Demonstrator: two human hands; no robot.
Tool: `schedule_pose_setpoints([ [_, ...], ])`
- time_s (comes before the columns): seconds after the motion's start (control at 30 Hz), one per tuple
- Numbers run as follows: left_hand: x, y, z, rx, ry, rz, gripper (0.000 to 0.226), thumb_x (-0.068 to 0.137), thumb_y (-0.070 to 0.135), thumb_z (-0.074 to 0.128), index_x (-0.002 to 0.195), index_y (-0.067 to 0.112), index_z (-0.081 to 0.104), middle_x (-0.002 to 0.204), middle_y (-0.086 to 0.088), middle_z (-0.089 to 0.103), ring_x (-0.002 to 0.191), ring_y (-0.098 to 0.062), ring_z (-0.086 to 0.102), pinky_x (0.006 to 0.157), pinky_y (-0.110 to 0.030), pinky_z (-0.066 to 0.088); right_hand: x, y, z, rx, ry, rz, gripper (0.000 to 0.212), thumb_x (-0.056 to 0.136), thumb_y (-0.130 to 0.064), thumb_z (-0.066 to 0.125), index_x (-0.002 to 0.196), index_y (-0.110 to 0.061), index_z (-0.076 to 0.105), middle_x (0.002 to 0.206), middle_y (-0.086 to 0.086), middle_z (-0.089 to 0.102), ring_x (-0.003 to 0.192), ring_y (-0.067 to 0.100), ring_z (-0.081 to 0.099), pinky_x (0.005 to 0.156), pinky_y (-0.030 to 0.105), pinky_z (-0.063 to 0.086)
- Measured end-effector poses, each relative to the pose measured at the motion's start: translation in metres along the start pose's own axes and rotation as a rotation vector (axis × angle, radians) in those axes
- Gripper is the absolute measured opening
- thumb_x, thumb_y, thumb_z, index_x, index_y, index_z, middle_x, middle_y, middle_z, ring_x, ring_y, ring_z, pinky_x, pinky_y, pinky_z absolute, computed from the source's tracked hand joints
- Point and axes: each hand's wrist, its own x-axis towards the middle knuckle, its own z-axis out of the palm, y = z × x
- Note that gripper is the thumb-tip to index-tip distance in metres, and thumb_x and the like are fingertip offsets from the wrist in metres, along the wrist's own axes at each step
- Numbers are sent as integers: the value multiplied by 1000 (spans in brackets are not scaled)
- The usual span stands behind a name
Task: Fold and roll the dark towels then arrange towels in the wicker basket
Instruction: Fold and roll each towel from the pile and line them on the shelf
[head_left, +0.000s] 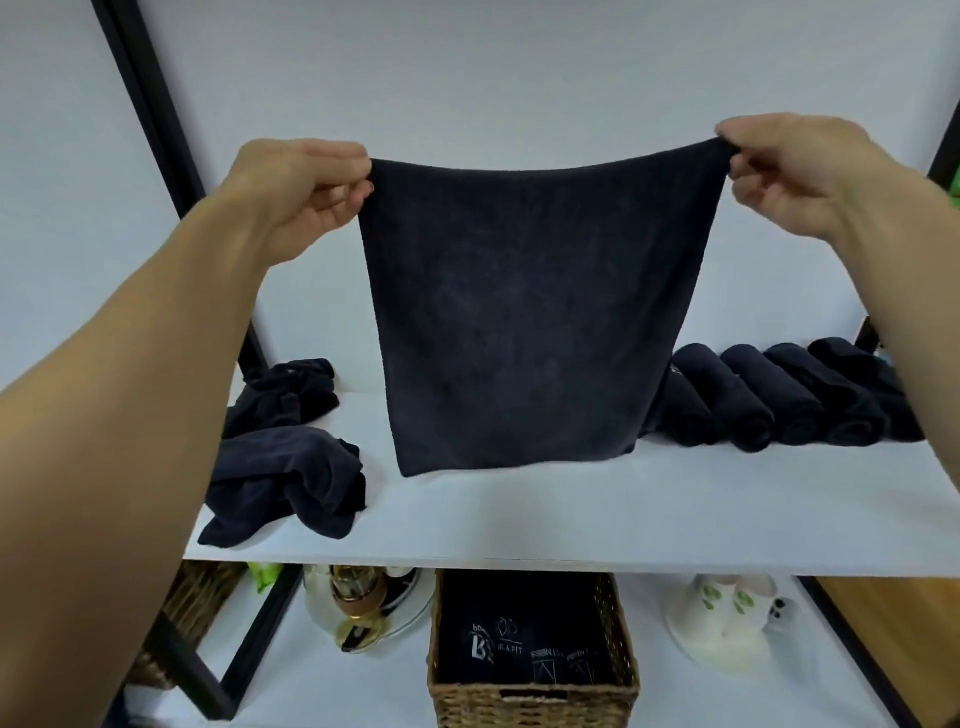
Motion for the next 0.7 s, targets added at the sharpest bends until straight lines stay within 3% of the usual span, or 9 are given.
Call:
schedule_pose_setpoints([
  [0.07,-1,0,-2,144,-24,80,26,78,-6,74,103,2,71,91,-10,65,78,-18,69,80,-23,57,-1,-1,-5,-81,-67,-34,12,82,-6,73,90,-15,71,83,-4,64,69,3,61,68,12,47],
  [0.13,-1,2,-3,360,2,182,30,79,-5,74,108,2,71,95,-11,63,82,-21,69,78,-23,58,-4,-2,-9,-316,-103,-126,26,80,-3,75,102,-16,73,92,-2,65,78,4,66,73,12,51],
  [0.23,1,3,-5,642,46,309,28,82,2,75,109,3,71,77,-8,64,66,-16,66,74,-22,59,-8,-3,-4,-665,-85,-336,24,79,-2,75,99,-16,72,82,4,64,67,10,59,61,11,48],
  [0.3,3,3,-6,709,78,348,22,83,9,76,105,8,73,73,-5,65,62,-14,63,74,-24,58,-7,-4,1,-764,-28,-409,17,83,-9,71,97,-18,72,79,0,65,63,7,56,60,13,47],
  [0.43,-1,6,-4,615,100,341,17,83,16,76,99,12,74,81,1,68,66,-9,60,70,-21,53,-5,-6,6,-696,-8,-377,9,88,-15,67,96,-18,70,81,-1,62,69,6,55,63,20,43],
  [0.53,-7,7,-3,402,95,259,9,82,13,76,90,15,74,90,-2,72,79,-14,69,80,-25,57,-4,-5,5,-556,-30,-235,8,90,-15,65,90,-23,65,86,-2,66,73,9,60,66,23,41],
  [0.7,-12,5,-5,273,74,228,20,81,2,75,100,6,72,99,-11,71,93,-22,72,86,-29,58,2,-4,5,-320,-64,-3,10,93,-14,62,87,-22,65,85,-2,64,73,15,59,70,27,50],
])
